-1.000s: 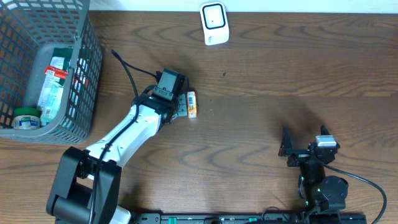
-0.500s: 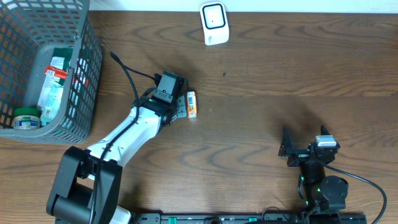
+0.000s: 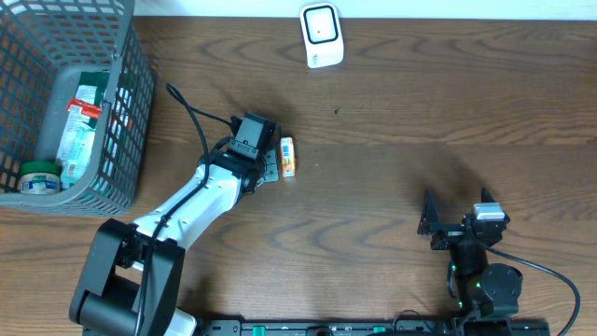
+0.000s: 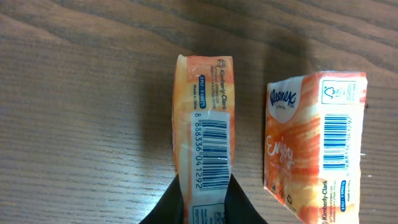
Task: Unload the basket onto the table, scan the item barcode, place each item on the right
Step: 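Lower the second pack next to the first and open the left gripper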
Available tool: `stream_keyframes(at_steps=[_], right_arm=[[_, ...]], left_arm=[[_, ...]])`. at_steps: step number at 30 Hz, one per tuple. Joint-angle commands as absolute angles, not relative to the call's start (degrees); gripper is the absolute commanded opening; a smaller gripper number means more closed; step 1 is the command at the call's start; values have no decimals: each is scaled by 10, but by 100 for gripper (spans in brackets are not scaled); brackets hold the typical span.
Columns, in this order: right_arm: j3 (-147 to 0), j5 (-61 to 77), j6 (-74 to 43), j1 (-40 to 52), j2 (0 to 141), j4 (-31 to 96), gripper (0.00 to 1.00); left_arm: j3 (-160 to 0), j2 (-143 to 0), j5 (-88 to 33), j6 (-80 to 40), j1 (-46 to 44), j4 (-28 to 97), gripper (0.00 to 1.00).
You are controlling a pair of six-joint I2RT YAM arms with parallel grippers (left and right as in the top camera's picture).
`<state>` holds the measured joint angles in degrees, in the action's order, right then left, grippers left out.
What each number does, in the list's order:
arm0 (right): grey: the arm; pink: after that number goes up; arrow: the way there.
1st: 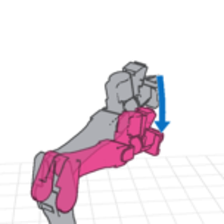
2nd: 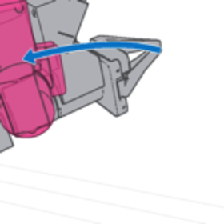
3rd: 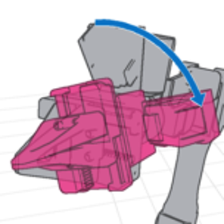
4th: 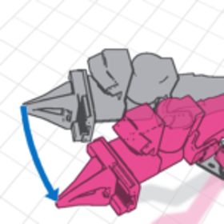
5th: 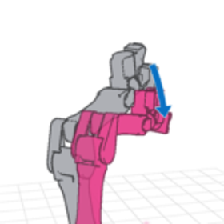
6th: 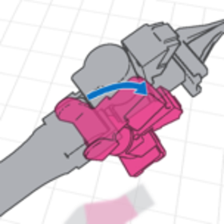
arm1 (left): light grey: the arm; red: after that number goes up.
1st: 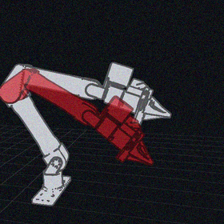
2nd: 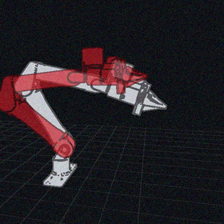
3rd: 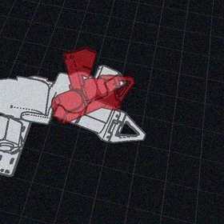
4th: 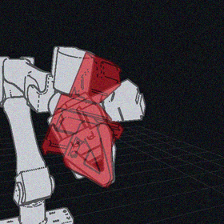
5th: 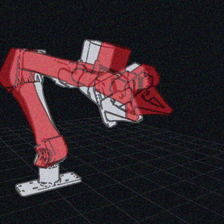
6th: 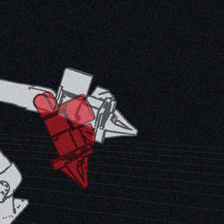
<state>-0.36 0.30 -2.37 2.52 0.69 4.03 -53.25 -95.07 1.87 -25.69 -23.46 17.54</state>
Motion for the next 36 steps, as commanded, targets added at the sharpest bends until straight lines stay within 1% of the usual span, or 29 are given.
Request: stream_keyframes(at_steps=[1,3,7,8,14,18,21,24,28,30,34,36], right_arm=[[-3,3,-21,23,4,43,99],[-3,3,-21,23,4,43,99],[-3,3,-21,23,4,43,99],[-3,3,-21,23,4,43,99],[-3,3,-21,23,4,43,99],[-3,3,-21,23,4,43,99],[-3,3,-21,23,4,43,99],[-3,3,-21,23,4,43,99],[-3,3,-21,23,4,43,99],[-3,3,-21,23,4,43,99],[-3,3,-21,23,4,43,99],[-3,3,-21,23,4,43,99]], left_arm=[[-524,-952,20,-264,-236,179,22],[-522,-952,19,-265,-236,179,30],[-518,-952,19,-264,-236,181,55],[-518,-952,19,-264,-236,181,58],[-529,-947,22,-259,-234,167,65],[-537,-947,25,-260,-234,145,65],[-537,-947,56,-260,-234,143,64],[-534,-948,61,-260,-234,145,63],[-520,-949,61,-260,-234,144,57],[-514,-951,61,-260,-234,144,50],[-513,-957,60,-260,-234,144,33],[-513,-957,60,-260,-234,144,32]])
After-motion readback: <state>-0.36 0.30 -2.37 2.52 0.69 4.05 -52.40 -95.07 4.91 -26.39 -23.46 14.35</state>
